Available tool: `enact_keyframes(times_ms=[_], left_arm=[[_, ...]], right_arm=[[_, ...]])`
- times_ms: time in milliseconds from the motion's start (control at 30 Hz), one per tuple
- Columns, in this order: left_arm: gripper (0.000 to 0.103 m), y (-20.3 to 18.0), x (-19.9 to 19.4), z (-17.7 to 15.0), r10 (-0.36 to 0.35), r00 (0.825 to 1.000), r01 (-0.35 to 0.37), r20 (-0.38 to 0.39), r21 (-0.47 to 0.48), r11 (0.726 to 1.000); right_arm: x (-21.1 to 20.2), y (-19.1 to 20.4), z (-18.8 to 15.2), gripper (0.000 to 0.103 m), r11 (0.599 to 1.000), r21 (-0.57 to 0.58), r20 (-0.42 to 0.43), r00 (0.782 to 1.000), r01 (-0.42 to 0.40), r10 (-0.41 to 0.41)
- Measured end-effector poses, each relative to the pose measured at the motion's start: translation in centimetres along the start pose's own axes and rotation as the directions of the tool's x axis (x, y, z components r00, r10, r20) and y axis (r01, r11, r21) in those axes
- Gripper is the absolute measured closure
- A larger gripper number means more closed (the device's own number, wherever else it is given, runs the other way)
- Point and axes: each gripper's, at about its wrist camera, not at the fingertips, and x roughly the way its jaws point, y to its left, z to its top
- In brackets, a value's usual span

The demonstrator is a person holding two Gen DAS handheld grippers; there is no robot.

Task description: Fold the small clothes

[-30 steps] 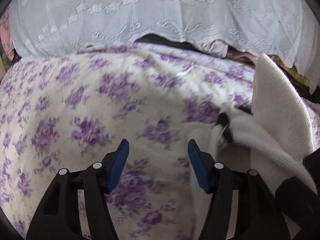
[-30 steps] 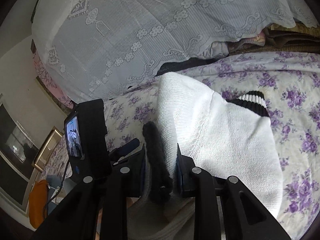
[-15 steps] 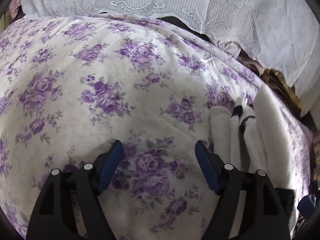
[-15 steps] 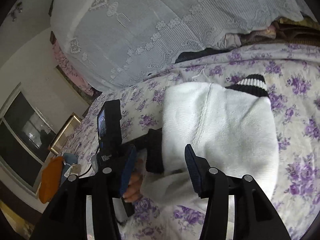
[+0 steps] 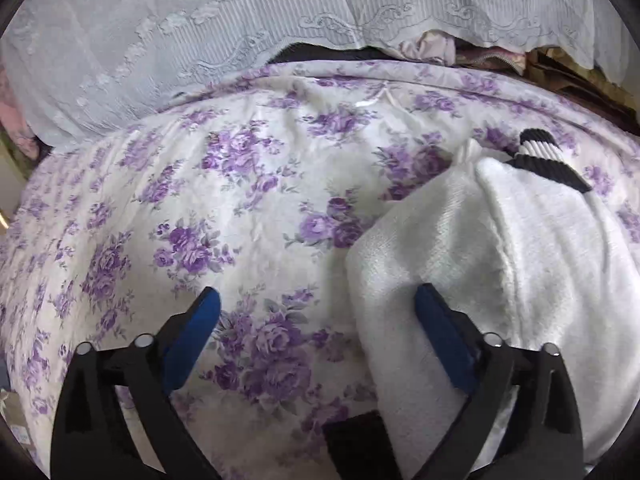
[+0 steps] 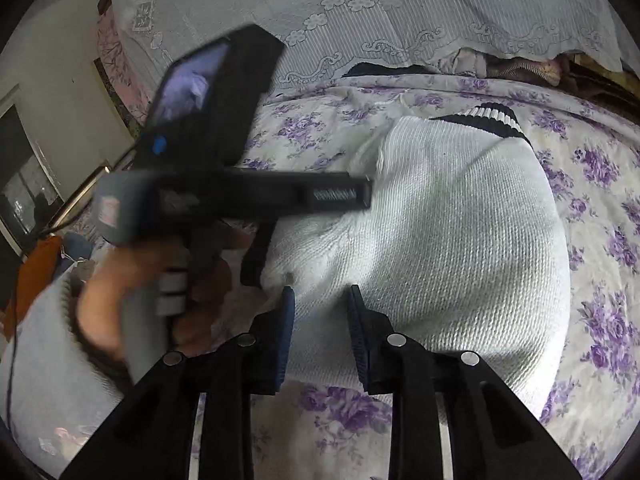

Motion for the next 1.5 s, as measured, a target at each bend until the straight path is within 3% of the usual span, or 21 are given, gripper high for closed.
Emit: enact_keyframes(times_ms=[100, 200, 300, 367, 433, 533, 700, 967, 1200, 1267, 1300, 1333, 1400, 1500], left_arm=[[0.005, 1.7, -0.5, 0.3, -0.077, 0.997, 0.075, -0.025, -0.089, 0.993], [0.006, 3.2, -3.4, 0.4, -0.119, 0.991, 0.125, 0.054, -0.119, 0.985], [0.006, 3.4, -5.8, 0.2, -0.193, 0.975, 0.205, 0.108, -0.116, 0.972], [0.006, 1.9, -5.6, -0.3, -0.155, 0.984, 0.161, 0.089, -0.062, 0.985], [0.005, -0.1, -3.2, -1.5, -0.09, 0.996, 0.09, 0.02, 0.006, 0.996], [0.004, 0.0, -2.2, -2.8, -0.088, 0.995, 0.091, 0.054, -0.058, 0.994], [0.005, -0.5, -4.2, -3.1, -0.053, 0.994, 0.055, 0.091, -0.024, 0.998], [0.006, -0.1, -7.5, -4.9, -0.12, 0.985, 0.125, 0.126, -0.036, 0.991], [0.005, -0.6, -7.1, -5.5, -0.152, 0.983, 0.155, 0.106, -0.027, 0.987], [0.005, -0.4, -7.1, -5.4, -0.167, 0.981, 0.172, 0.1, -0.039, 0.984], [0.005, -0.3, -7.3, -5.5, -0.181, 0.979, 0.186, 0.099, -0.041, 0.982], [0.005, -0.2, -7.5, -5.4, -0.21, 0.973, 0.215, 0.097, -0.043, 0.976], [0.005, 0.1, -7.7, -5.2, -0.303, 0.949, 0.309, 0.091, -0.056, 0.949], [0.005, 0.3, -6.2, -4.6, -0.414, 0.91, 0.415, 0.035, -0.108, 0.903]], right_arm=[[-2.6, -1.3, 0.3, 0.074, 0.999, 0.033, 0.039, 0.999, -0.035, 0.034], [-5.9, -3.0, 1.2, 0.067, 0.997, 0.075, 0.158, 0.987, -0.011, -0.001], [-5.7, -5.6, 2.8, 0.067, 0.989, 0.146, 0.156, 0.986, 0.033, -0.056], [-3.9, -7.2, 3.1, 0.067, 0.981, 0.179, 0.115, 0.988, 0.08, -0.102], [-2.6, -8.0, 2.2, 0.066, 0.979, 0.181, 0.09, 0.99, 0.094, -0.112], [-2.5, -7.7, 1.7, 0.066, 0.987, 0.123, 0.111, 0.987, 0.103, -0.117], [-3.9, -8.2, 1.1, 0.067, 0.982, 0.184, 0.14, 0.988, 0.046, -0.072], [-5.7, -8.3, -0.1, 0.064, 0.981, 0.178, 0.148, 0.983, 0.078, -0.105], [-5.4, -8.4, -0.5, 0.063, 0.981, 0.174, 0.145, 0.983, 0.084, -0.11], [-5.7, -8.8, -0.4, 0.053, 0.978, 0.198, 0.157, 0.983, 0.066, -0.099], [-5.8, -9.1, -0.4, 0.039, 0.974, 0.213, 0.16, 0.981, 0.073, -0.108], [-5.9, -9.4, -0.4, 0.034, 0.972, 0.224, 0.166, 0.98, 0.073, -0.112], [-5.9, -10.2, -0.2, 0.034, 0.967, 0.248, 0.168, 0.98, 0.064, -0.108], [-5.0, -12.0, 0.7, 0.03, 0.945, 0.324, 0.168, 0.986, -0.037, -0.019]])
